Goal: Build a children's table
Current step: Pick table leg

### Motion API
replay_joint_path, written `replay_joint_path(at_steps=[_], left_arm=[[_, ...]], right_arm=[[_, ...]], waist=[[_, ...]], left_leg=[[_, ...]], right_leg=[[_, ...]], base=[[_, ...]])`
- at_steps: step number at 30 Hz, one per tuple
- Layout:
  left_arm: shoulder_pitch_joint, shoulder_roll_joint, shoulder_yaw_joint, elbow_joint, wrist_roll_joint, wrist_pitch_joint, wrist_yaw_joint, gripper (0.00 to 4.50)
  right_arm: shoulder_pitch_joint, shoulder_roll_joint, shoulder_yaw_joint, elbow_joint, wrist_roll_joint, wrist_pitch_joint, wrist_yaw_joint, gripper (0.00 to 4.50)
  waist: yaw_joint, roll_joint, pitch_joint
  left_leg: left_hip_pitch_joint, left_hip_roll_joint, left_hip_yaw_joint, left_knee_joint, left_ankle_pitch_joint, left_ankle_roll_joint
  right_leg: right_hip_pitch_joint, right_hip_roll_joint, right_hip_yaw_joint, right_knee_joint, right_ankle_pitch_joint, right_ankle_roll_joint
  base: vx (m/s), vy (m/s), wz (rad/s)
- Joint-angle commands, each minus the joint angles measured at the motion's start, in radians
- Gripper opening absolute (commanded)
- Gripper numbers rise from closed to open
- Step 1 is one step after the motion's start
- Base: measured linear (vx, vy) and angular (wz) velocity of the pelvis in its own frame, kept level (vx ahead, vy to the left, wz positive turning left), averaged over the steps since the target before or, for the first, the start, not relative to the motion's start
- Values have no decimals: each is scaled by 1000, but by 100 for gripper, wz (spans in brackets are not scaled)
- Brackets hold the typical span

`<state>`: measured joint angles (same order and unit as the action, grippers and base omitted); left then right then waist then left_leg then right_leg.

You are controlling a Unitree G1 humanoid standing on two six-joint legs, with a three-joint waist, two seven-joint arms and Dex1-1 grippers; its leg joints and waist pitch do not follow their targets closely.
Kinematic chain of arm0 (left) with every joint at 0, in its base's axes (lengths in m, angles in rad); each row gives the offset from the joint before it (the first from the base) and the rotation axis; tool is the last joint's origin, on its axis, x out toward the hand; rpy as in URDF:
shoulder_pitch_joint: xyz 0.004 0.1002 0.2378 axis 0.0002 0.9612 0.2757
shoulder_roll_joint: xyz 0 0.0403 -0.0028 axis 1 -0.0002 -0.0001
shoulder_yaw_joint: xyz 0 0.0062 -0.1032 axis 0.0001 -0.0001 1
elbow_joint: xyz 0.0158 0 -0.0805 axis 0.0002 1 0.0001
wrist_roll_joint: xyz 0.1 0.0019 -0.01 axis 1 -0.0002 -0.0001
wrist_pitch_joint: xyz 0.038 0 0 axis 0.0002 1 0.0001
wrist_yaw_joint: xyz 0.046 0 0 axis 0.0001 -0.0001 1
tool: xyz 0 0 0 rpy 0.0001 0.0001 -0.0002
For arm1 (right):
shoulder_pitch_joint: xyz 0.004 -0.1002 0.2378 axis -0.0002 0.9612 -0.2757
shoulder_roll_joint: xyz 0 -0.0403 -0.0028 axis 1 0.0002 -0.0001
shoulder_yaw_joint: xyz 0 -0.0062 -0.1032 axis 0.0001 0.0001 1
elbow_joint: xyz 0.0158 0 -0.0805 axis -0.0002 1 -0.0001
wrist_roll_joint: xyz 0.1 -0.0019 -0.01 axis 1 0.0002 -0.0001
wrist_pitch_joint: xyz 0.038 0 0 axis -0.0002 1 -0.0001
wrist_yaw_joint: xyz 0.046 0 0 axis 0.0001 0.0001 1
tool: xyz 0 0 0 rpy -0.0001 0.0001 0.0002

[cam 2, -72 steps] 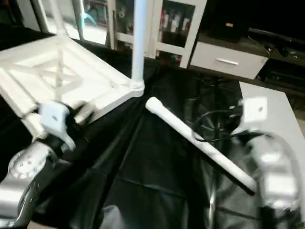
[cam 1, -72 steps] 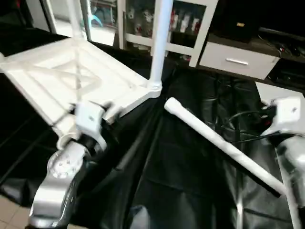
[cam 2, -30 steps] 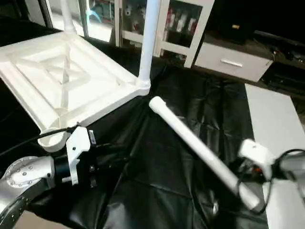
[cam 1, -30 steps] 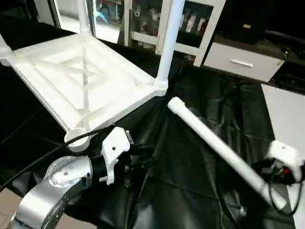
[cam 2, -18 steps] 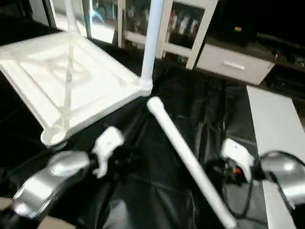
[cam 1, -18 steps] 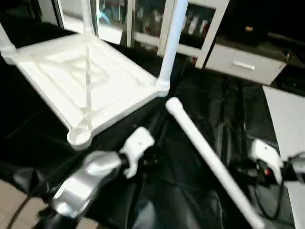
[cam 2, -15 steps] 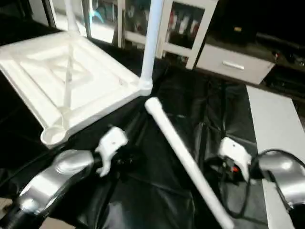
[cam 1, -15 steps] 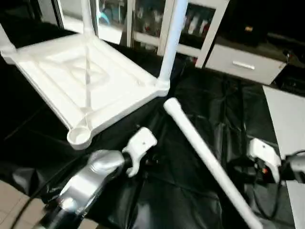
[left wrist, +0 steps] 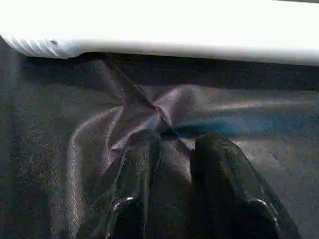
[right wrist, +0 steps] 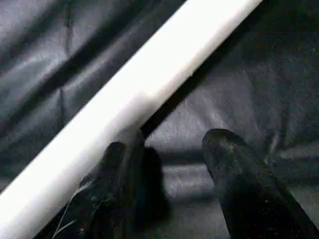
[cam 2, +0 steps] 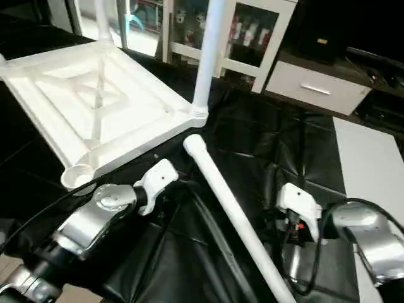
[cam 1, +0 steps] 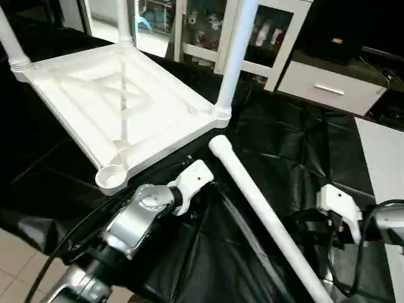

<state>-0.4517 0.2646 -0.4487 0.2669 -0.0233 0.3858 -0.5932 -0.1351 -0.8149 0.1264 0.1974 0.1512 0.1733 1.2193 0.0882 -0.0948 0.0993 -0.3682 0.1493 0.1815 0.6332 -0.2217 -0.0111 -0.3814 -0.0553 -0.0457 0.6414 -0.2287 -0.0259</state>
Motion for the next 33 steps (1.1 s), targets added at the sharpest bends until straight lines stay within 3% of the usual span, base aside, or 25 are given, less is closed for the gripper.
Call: replay_joint_path(at_steps=[1, 4, 9, 17, 22, 25, 33], left_arm=[[-32, -23, -8, 23, 10, -54, -21, 172], [-51, -37, -4, 15, -27, -114, -88, 172], [-74, -38, -34, 62, -11, -141, -148, 172], [-134, -81, -46, 209, 34, -180, -153, 172], [-170, -124, -41, 294, 36, -204, -152, 172], [-180, -155, -46, 332, 39, -222, -165, 172], [-217, -228, -9, 402, 22, -262, -151, 172]], right_arm=[[2, -25, -28, -26, -8, 12, -10, 220], [3, -33, -48, -46, 15, 35, 0, 220], [27, -39, -37, -93, 49, 60, 32, 220], [47, -24, -10, -129, 49, 74, 28, 220], [56, -5, 7, -155, 51, 88, 16, 220], [63, 21, 24, -171, 53, 97, 1, 220], [36, 130, 46, -199, 63, 129, -81, 220]], waist=[[2, -3, -58], [4, -2, -59], [3, -1, -58], [2, 0, -57], [3, 1, -61], [4, 9, -59], [0, 7, -58]], left_leg=[[17, 95, -43, -86, -101, 86], [16, 98, -43, -86, -81, 97], [15, 98, -43, -86, -66, 116], [17, 100, -44, -88, -86, 107], [16, 103, -46, -87, -65, 113], [15, 103, -46, -88, -67, 117], [18, 103, -47, -93, -104, 96]], right_leg=[[35, -114, 60, -96, -156, -232], [38, -117, 60, -90, -106, -246], [39, -118, 60, -88, -78, -252], [37, -119, 59, -95, -114, -249], [40, -123, 58, -87, -49, -266], [41, -125, 59, -87, -33, -276], [39, -125, 59, -96, -96, -269]], base=[[0, 0, 0], [0, 0, 0], [0, 0, 0], [0, 0, 0], [0, 0, 0], [0, 0, 0], [0, 0, 0]])
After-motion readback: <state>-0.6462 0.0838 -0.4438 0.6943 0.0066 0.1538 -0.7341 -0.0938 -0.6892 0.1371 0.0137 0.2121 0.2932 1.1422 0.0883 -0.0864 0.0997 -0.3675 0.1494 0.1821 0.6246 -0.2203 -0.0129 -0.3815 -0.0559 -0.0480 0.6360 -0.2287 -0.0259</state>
